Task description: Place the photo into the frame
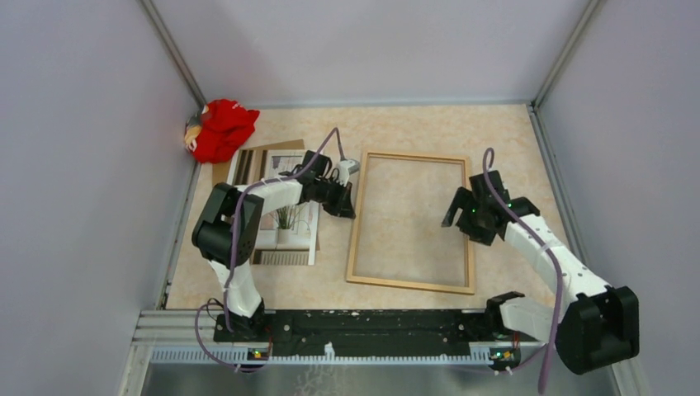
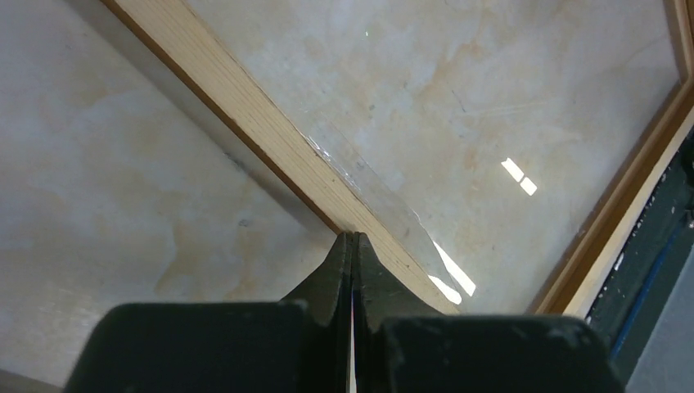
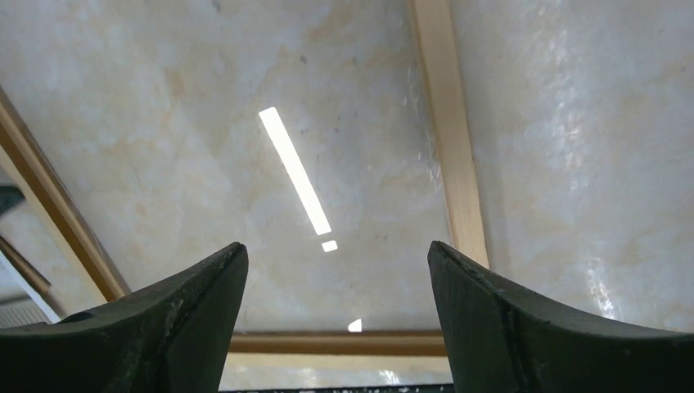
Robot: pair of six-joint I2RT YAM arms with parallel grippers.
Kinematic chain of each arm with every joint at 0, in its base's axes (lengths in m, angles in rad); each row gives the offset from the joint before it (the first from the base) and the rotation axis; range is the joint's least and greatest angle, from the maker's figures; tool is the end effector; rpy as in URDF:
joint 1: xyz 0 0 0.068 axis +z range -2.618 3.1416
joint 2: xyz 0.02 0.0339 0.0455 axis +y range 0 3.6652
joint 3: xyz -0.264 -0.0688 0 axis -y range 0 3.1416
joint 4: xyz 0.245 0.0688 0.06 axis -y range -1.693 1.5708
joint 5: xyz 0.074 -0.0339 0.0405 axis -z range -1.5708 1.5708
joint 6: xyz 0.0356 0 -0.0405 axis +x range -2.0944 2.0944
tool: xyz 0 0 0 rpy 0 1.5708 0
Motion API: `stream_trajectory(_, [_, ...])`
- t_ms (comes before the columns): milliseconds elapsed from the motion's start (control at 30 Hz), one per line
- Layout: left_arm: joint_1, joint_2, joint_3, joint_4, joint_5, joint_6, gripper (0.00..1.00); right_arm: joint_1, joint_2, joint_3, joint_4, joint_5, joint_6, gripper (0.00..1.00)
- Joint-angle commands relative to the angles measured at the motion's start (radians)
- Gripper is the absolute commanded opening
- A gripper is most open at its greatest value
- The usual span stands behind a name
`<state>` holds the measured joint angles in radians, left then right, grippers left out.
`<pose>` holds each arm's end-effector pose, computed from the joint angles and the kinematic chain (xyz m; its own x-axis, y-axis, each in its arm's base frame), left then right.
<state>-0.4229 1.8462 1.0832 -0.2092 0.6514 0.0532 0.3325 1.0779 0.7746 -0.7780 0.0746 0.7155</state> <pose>0.3267 -0.1707 0.1571 -0.7184 0.3697 -0.5893 0.6771 0.5661 -0.4702 0.1883 0.0622 0.2335 -0.8214 0.4084 -0.3980 0.3266 0.9091 0.2588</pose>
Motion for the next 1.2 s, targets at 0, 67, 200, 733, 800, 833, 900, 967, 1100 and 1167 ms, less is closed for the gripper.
stream_trajectory(0, [-0.010,-0.038,-0.081,-0.042,0.036,-0.025,0.00,-0.119,0.060,0.036,0.162,-0.059,-0.065,0.82])
stream_trajectory(67, [-0.010,-0.051,-0.060,-0.063,0.041,-0.026,0.00,-0.119,0.113,0.085,0.202,-0.070,-0.078,0.82])
stream_trajectory(200, [0.055,-0.082,0.090,-0.188,0.060,0.013,0.19,0.008,0.256,0.234,0.244,-0.061,-0.061,0.82])
stream_trajectory(733, [0.719,-0.095,0.404,-0.497,-0.249,0.394,0.55,0.405,0.989,0.991,0.378,-0.230,0.058,0.79])
stream_trajectory(800, [0.744,-0.107,0.330,-0.423,-0.328,0.413,0.52,0.406,1.076,1.065,0.374,-0.252,0.070,0.79])
stream_trajectory(833, [0.746,-0.117,0.288,-0.379,-0.370,0.428,0.51,0.407,1.127,1.098,0.371,-0.262,0.076,0.78])
stream_trajectory(900, [0.746,-0.135,0.206,-0.285,-0.443,0.459,0.48,0.406,1.197,1.155,0.360,-0.272,0.077,0.78])
stream_trajectory(967, [0.745,-0.139,0.152,-0.228,-0.488,0.477,0.46,0.407,1.250,1.196,0.351,-0.285,0.077,0.77])
stream_trajectory(1100, [0.746,-0.112,0.115,-0.183,-0.537,0.476,0.42,0.407,1.299,1.196,0.380,-0.306,0.097,0.76])
stream_trajectory(1167, [0.745,-0.099,0.085,-0.144,-0.563,0.483,0.40,0.406,1.316,1.183,0.410,-0.332,0.112,0.74])
